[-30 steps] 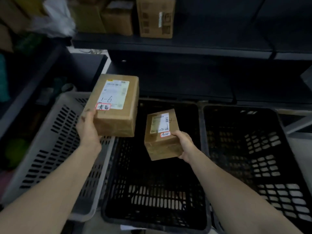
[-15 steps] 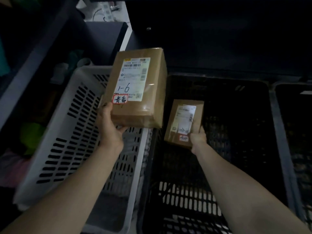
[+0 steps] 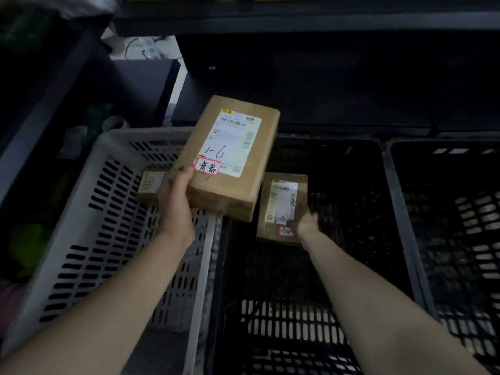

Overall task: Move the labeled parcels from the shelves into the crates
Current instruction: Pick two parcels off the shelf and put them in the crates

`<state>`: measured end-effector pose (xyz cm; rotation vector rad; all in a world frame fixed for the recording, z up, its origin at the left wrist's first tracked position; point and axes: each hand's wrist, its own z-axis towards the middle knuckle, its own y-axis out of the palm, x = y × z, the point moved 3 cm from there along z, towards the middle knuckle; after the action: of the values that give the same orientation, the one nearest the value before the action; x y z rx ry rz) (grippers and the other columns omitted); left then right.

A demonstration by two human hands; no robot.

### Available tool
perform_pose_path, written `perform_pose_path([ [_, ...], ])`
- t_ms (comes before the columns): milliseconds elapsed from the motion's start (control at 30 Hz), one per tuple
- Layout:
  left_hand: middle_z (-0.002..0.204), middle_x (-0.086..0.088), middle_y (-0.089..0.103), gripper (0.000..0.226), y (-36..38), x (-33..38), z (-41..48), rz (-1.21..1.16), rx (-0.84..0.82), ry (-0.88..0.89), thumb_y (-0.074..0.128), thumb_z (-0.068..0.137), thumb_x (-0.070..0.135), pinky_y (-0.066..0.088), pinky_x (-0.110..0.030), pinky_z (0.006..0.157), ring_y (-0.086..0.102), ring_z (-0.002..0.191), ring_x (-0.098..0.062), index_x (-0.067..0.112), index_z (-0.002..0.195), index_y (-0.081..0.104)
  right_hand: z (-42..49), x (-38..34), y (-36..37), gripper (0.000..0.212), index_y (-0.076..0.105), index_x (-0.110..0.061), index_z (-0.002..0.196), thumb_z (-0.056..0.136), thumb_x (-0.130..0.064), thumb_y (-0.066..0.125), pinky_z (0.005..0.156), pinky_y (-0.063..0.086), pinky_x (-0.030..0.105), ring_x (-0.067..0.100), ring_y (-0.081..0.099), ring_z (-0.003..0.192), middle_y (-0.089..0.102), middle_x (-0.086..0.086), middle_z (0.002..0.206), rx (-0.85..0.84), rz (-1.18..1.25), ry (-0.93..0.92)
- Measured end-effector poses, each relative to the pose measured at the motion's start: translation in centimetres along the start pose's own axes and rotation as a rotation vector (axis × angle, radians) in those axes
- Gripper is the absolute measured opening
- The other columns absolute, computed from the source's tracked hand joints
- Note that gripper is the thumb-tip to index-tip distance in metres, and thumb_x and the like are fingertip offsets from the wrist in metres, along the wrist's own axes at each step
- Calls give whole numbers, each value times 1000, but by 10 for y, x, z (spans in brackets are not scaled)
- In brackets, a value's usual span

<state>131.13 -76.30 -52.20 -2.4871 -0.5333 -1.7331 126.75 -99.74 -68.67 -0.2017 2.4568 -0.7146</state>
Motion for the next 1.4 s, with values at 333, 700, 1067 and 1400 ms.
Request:
perform_pose_path([
  [333,107,-3,69,35,8,-21,10,-33,23,102,67,62,44,51,-41,82,62,108,-24,24,92,67,44,16,34,91,12,-30,152,85,0,67,95,48,53,38,50,124,50,12,136,-139,268,-102],
  [700,99,0,68,13,23,-8,-12,-64,66,73,64,71,35,50,-50,89,63,101,-21,26,79,69,14,-7,-5,50,40,-15,143,96,-30,50,105,35,40,35,43,130,44,16,143,-31,19,-151],
  [1067,108,3,67,30,136,13,-81,-10,-312,23,58,90,26,47,-42,94,62,102,-15,26,119,55,-114,-70,-184,85,56,-34,130,58,-80,60,82,52,56,31,60,112,63,7,125,-452,824,-204],
  [1400,122,0,56,34,266,-61,-160,626,-730,46,45,98,30,37,-21,84,50,108,-11,17,129,52,-76,72,-344,80,43,-34,140,64,-40,68,78,53,38,26,65,104,66,4,121,-83,789,-254],
])
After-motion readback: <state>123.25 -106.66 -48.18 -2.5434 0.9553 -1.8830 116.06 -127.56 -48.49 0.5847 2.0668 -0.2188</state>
